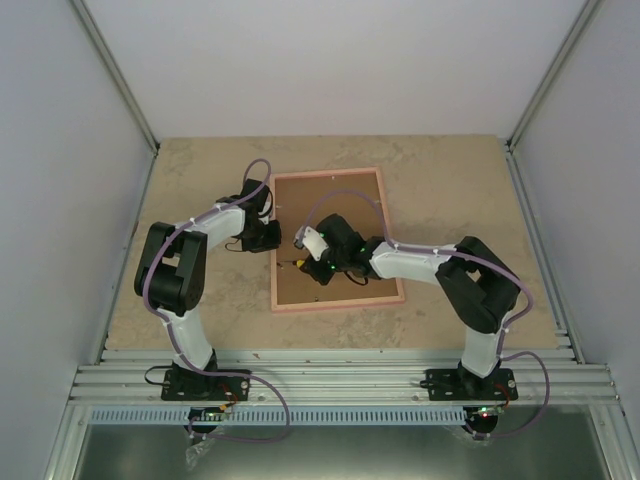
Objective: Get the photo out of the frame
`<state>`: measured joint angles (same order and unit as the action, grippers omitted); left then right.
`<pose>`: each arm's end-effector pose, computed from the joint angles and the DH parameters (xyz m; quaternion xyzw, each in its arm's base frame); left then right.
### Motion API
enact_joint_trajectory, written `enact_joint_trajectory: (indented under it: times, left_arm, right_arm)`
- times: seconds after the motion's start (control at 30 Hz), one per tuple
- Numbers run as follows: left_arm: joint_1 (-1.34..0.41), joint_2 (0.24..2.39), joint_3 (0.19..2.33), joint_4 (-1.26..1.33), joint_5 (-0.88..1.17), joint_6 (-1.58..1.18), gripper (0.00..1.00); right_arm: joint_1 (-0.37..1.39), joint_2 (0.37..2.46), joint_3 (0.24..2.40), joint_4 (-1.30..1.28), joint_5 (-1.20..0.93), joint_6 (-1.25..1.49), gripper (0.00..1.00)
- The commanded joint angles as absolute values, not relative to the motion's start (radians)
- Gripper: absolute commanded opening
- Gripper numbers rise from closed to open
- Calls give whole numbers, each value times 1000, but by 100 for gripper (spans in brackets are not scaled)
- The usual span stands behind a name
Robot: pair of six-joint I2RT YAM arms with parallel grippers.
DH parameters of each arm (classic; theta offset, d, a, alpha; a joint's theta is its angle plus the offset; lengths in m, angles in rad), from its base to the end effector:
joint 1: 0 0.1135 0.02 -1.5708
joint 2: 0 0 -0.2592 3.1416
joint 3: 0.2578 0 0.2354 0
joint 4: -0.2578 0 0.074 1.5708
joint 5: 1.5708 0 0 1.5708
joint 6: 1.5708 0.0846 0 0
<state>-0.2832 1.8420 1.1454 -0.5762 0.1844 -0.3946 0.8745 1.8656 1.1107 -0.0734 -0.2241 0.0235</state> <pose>0.3305 -0.1123 0.1130 -0.0412 0.9840 -0.1350 0.1091 0.2473 0.3251 0.1340 -0.4192 0.8267 0.2503 0.2795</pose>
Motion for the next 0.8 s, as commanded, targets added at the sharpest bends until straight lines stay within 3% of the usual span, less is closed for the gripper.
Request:
enact_joint_trajectory:
  times: [0.0, 0.77]
  left_arm:
    - [-296, 1815, 1137, -592, 249, -396, 3]
    - [-296, 1811, 1136, -593, 252, -397, 3]
  right_arm:
    - [886, 1817, 1078, -83, -264, 24, 0]
    - [898, 1874, 1094, -60, -227, 59, 1]
